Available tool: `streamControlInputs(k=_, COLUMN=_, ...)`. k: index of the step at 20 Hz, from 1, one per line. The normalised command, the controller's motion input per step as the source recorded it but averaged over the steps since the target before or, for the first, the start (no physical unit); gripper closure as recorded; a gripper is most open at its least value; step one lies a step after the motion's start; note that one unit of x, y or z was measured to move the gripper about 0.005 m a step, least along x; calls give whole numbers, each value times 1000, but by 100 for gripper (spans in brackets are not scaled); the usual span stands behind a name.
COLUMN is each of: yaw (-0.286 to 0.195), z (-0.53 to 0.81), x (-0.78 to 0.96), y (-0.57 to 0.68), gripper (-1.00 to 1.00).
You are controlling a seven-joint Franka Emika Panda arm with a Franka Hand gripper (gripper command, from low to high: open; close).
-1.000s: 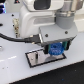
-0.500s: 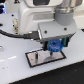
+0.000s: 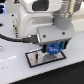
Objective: Insert the blue gear onto the right peg, followed by the red gear
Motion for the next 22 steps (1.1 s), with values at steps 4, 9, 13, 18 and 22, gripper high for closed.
streamControlInputs(k=4, yaw=0, z=-289, x=147, y=-17, gripper=100)
streamControlInputs(k=9, yaw=0, z=-164, x=94, y=1, gripper=100)
streamControlInputs(k=13, yaw=0, z=421, x=83, y=-4, gripper=100)
streamControlInputs(k=18, yaw=0, z=-192, x=105, y=-44, gripper=100)
streamControlInputs(k=22, yaw=0, z=-135, x=161, y=-32, gripper=100)
